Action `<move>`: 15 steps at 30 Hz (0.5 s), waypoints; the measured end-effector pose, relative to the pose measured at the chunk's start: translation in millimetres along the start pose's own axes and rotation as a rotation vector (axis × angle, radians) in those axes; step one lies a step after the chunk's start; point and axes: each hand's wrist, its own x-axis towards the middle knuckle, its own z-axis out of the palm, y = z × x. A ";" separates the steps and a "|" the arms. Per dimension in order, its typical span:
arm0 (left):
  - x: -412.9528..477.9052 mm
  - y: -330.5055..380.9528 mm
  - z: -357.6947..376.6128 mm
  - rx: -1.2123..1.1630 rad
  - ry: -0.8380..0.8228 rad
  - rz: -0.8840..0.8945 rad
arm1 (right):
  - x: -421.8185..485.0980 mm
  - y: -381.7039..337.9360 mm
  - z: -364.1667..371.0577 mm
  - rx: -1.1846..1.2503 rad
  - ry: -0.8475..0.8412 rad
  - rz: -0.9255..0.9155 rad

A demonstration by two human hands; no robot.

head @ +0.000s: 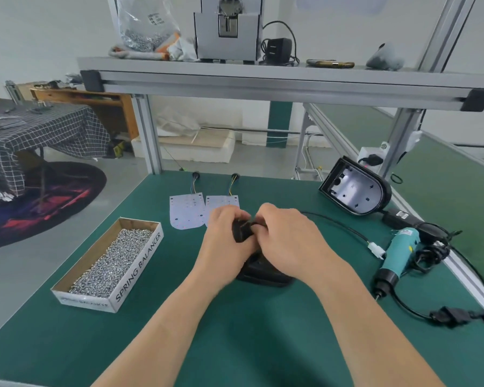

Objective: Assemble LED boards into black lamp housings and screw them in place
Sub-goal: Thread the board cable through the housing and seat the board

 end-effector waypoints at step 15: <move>12.8 16.5 -41.6 -0.717 -0.466 -0.075 | 3.7 48.3 -7.2 1.671 -0.320 0.078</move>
